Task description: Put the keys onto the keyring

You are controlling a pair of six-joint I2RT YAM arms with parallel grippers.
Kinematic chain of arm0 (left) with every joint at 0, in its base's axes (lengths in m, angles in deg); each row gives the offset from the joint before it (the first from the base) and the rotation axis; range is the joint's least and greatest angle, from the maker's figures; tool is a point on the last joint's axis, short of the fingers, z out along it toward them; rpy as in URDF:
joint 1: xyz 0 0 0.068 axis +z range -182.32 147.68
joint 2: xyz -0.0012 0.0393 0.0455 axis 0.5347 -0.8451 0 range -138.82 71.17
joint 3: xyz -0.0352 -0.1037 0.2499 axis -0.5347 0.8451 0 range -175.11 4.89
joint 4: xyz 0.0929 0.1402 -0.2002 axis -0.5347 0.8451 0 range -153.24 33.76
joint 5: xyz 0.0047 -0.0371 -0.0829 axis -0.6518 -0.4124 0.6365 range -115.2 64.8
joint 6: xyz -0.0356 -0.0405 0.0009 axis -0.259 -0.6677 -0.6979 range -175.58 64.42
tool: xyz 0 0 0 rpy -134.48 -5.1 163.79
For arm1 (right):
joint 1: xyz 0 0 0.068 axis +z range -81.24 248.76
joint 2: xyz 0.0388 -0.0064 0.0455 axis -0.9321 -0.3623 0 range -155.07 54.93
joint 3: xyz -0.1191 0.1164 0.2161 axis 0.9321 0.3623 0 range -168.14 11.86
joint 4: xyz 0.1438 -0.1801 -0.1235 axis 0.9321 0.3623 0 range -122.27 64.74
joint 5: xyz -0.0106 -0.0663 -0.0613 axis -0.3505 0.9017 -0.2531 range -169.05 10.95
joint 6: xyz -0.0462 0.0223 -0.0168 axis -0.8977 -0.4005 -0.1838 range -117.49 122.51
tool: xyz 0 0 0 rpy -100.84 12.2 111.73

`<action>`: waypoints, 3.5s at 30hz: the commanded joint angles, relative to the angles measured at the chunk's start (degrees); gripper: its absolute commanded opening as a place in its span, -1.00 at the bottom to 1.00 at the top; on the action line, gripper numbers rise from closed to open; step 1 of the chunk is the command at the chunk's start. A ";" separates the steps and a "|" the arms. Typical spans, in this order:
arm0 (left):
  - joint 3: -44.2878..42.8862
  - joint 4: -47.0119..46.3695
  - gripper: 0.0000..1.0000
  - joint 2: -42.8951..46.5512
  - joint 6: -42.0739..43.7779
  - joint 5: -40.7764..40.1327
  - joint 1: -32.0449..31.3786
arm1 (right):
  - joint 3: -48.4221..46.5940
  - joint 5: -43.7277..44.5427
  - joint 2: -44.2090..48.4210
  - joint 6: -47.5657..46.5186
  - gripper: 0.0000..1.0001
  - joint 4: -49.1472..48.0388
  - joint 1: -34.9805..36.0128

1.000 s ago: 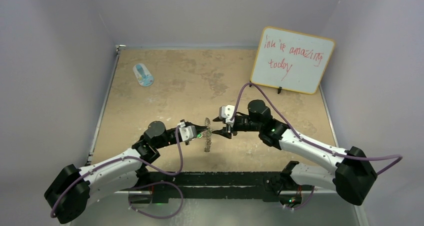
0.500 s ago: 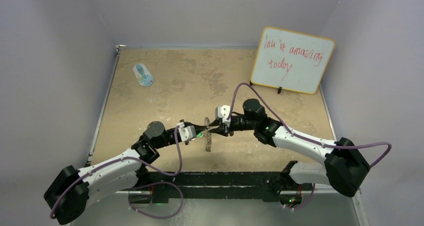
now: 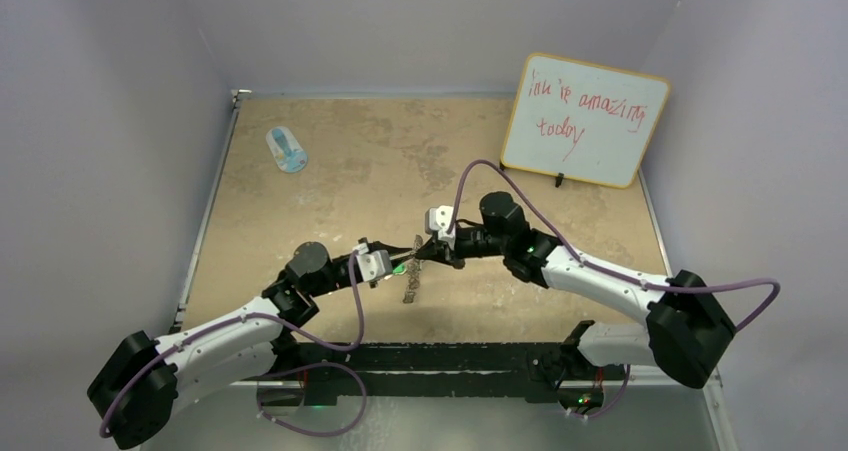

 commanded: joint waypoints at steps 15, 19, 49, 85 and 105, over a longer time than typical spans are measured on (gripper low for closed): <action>-7.33 -0.73 -0.37 -10.53 6.27 4.44 -0.18 | -14.22 21.25 -0.64 -2.08 -1.00 40.29 0.03; -7.45 -4.74 -0.35 -14.24 6.21 6.42 -0.13 | -15.79 18.51 -1.22 -5.36 -1.00 43.71 0.04; -13.88 0.49 -0.80 -26.36 12.69 12.98 -1.90 | -17.37 8.83 -2.55 -6.28 -1.00 39.19 0.12; -9.77 -2.00 -1.00 -20.82 8.15 5.37 -3.39 | -13.24 17.19 2.07 -0.26 -0.02 28.88 -0.04; 7.34 -34.58 -1.00 -8.86 -9.03 -2.04 -3.44 | 2.92 -5.19 9.80 6.01 -0.08 2.19 -3.38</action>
